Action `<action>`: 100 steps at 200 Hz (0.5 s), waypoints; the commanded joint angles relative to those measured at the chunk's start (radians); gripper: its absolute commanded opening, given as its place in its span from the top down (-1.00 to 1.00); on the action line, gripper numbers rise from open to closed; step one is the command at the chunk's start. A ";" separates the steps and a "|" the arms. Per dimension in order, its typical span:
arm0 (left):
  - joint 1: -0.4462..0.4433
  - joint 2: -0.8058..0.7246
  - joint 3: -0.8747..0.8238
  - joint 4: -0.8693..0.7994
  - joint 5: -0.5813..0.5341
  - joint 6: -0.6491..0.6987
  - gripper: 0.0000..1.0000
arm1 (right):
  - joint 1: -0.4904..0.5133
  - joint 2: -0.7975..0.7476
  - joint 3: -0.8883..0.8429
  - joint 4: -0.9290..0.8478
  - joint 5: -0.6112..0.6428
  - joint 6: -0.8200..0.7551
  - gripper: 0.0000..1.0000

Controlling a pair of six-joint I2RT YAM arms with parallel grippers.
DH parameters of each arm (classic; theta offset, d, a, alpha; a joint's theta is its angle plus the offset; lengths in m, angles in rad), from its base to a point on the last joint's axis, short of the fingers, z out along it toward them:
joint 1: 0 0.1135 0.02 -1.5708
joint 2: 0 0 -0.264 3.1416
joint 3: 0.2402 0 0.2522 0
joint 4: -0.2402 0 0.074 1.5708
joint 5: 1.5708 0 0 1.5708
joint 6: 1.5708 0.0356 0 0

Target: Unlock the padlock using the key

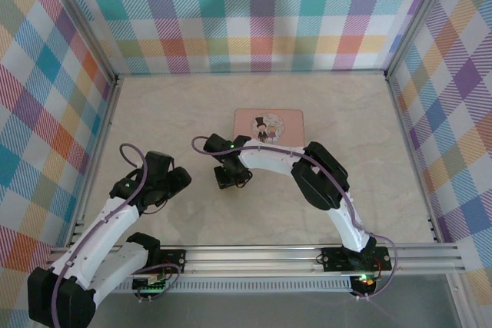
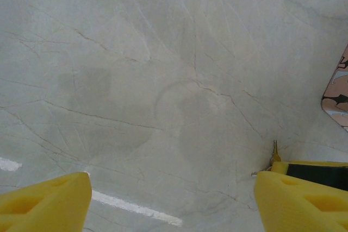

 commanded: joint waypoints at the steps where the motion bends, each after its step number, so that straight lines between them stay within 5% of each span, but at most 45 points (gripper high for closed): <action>1: 0.013 -0.017 -0.018 -0.006 0.004 -0.020 -0.57 | 0.012 0.048 0.028 -0.034 0.025 0.014 0.30; 66: 0.015 -0.010 -0.027 0.002 0.005 -0.021 -0.57 | 0.028 0.091 0.049 -0.034 0.044 0.007 0.41; 100: 0.016 -0.008 -0.027 0.005 0.007 -0.022 -0.57 | 0.041 0.114 0.050 -0.044 0.058 -0.002 0.69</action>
